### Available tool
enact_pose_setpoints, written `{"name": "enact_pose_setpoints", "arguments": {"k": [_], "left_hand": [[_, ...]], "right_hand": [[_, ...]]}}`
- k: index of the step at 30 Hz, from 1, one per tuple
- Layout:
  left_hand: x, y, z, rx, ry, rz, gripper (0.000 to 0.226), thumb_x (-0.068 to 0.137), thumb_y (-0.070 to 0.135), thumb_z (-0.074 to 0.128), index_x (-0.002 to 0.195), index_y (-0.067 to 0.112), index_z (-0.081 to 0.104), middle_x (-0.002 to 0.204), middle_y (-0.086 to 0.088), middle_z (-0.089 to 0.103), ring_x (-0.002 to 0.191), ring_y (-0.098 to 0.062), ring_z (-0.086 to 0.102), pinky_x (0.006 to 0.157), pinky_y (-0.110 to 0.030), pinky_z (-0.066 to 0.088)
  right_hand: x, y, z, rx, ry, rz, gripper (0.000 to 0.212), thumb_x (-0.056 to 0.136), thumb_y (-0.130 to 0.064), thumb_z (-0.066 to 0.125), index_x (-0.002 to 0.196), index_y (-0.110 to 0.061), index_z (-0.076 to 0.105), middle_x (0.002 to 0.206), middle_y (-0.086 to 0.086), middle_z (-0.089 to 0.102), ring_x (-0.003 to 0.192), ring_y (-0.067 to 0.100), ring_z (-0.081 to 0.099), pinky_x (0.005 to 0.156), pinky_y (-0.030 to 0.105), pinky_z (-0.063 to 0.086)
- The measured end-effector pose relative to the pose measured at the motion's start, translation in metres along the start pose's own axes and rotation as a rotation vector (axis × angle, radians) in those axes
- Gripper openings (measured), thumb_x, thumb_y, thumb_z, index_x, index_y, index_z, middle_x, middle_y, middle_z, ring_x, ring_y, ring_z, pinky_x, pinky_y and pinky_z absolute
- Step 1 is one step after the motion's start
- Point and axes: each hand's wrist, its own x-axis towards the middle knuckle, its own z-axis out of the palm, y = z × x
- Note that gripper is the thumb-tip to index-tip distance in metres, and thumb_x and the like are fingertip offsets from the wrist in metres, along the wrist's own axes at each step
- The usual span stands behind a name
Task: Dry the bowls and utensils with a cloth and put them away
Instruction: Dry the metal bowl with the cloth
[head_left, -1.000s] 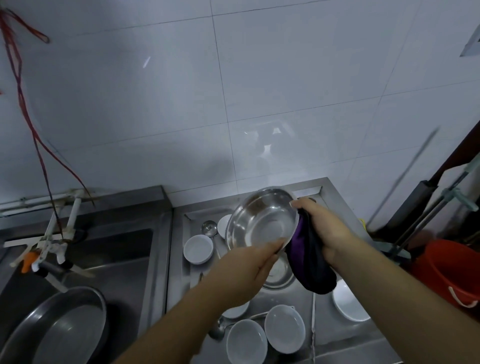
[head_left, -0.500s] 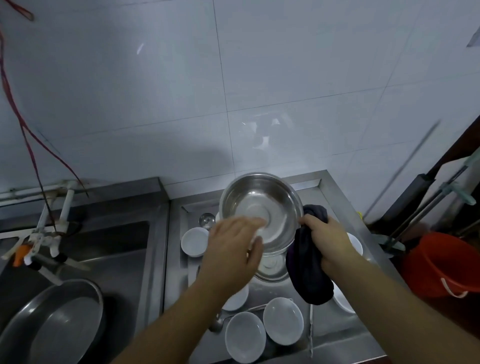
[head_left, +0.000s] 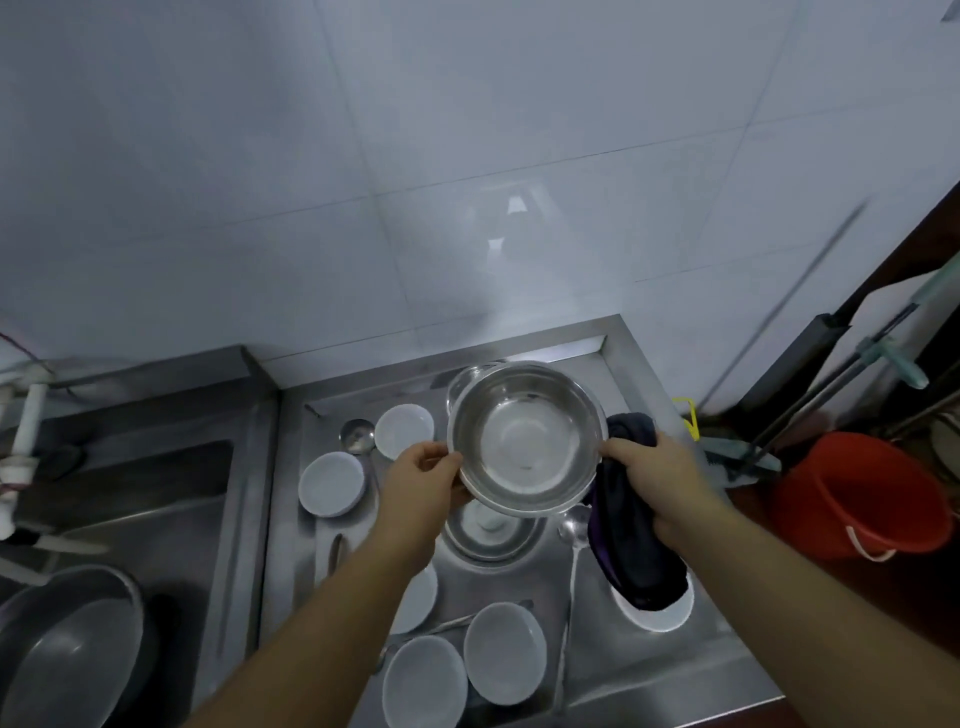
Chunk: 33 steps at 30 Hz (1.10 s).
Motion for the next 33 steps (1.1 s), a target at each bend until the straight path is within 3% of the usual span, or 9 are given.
{"name": "enact_pose_setpoints", "arguments": {"k": [4, 8, 12, 20, 24, 26, 28, 30, 33], "left_hand": [[0.023, -0.005, 0.05, -0.079, -0.024, -0.107, 0.011, 0.099, 0.005, 0.07, 0.109, -0.001, 0.068, 0.091, -0.018, 0.08, 0.081, -0.026, 0.081, 0.069, -0.032, 0.065], [0.046, -0.013, 0.101, -0.114, -0.066, -0.237, 0.015, 0.098, 0.002, 0.071, 0.111, -0.003, 0.069, 0.098, -0.02, 0.081, 0.092, -0.029, 0.08, 0.074, -0.034, 0.066], [0.071, -0.024, 0.151, -0.154, -0.033, -0.318, 0.016, 0.099, -0.004, 0.066, 0.114, -0.006, 0.067, 0.102, -0.023, 0.079, 0.089, -0.028, 0.079, 0.07, -0.031, 0.065], [0.138, -0.054, 0.208, -0.141, 0.048, -0.358, 0.017, 0.098, -0.011, 0.061, 0.092, 0.002, 0.071, 0.075, -0.009, 0.08, 0.07, -0.019, 0.078, 0.067, -0.031, 0.066], [0.174, -0.079, 0.217, -0.134, 0.13, -0.375, 0.019, 0.094, -0.01, 0.063, 0.108, -0.002, 0.073, 0.094, -0.02, 0.08, 0.094, -0.033, 0.078, 0.086, -0.043, 0.065], [0.189, -0.091, 0.219, -0.15, 0.16, -0.378, 0.021, 0.094, -0.008, 0.066, 0.11, 0.0, 0.075, 0.1, -0.021, 0.08, 0.096, -0.032, 0.078, 0.081, -0.038, 0.065], [0.201, -0.101, 0.22, -0.167, 0.174, -0.386, 0.02, 0.094, -0.006, 0.067, 0.094, 0.007, 0.082, 0.09, -0.015, 0.081, 0.083, -0.022, 0.08, 0.067, -0.027, 0.063], [0.211, -0.108, 0.223, -0.175, 0.179, -0.38, 0.036, 0.095, -0.005, 0.066, 0.069, 0.014, 0.084, 0.076, -0.008, 0.08, 0.067, -0.013, 0.078, 0.059, -0.021, 0.06], [0.226, -0.118, 0.226, -0.165, 0.205, -0.38, 0.035, 0.096, -0.002, 0.065, 0.068, 0.011, 0.082, 0.07, -0.004, 0.077, 0.063, -0.009, 0.074, 0.059, -0.02, 0.059]], "right_hand": [[0.045, -0.006, -0.031, -0.029, 0.048, 0.027, 0.018, 0.071, -0.016, 0.085, 0.082, -0.027, 0.077, 0.087, 0.021, 0.077, 0.078, 0.035, 0.079, 0.073, 0.054, 0.067], [0.099, -0.011, -0.06, -0.112, 0.1, 0.05, 0.021, 0.074, -0.017, 0.087, 0.091, -0.019, 0.074, 0.09, 0.02, 0.076, 0.085, 0.045, 0.076, 0.079, 0.064, 0.063], [0.154, -0.011, -0.085, -0.155, 0.099, 0.103, 0.032, 0.067, -0.023, 0.082, 0.096, -0.012, 0.073, 0.096, 0.024, 0.076, 0.087, 0.042, 0.076, 0.076, 0.062, 0.064], [0.253, 0.004, -0.095, -0.334, 0.11, 0.092, 0.031, 0.07, -0.015, 0.075, 0.098, -0.002, 0.07, 0.101, 0.028, 0.072, 0.096, 0.039, 0.074, 0.087, 0.055, 0.062], [0.289, 0.019, -0.083, -0.457, 0.092, 0.087, 0.026, 0.073, -0.015, 0.074, 0.097, -0.006, 0.07, 0.097, 0.023, 0.072, 0.094, 0.041, 0.071, 0.089, 0.057, 0.06], [0.305, 0.026, -0.076, -0.496, 0.086, 0.089, 0.025, 0.072, -0.017, 0.074, 0.093, -0.006, 0.069, 0.094, 0.021, 0.072, 0.092, 0.04, 0.071, 0.088, 0.058, 0.06], [0.317, 0.032, -0.068, -0.534, 0.111, 0.055, 0.018, 0.071, -0.02, 0.073, 0.083, -0.007, 0.066, 0.084, 0.02, 0.07, 0.088, 0.041, 0.07, 0.085, 0.057, 0.06], [0.325, 0.037, -0.061, -0.581, 0.14, 0.016, 0.021, 0.07, -0.023, 0.072, 0.075, -0.006, 0.062, 0.073, 0.013, 0.065, 0.083, 0.041, 0.069, 0.08, 0.054, 0.061], [0.333, 0.039, -0.054, -0.636, 0.153, 0.002, 0.019, 0.069, -0.025, 0.07, 0.069, -0.012, 0.057, 0.066, 0.005, 0.06, 0.074, 0.038, 0.066, 0.065, 0.042, 0.057]]}}
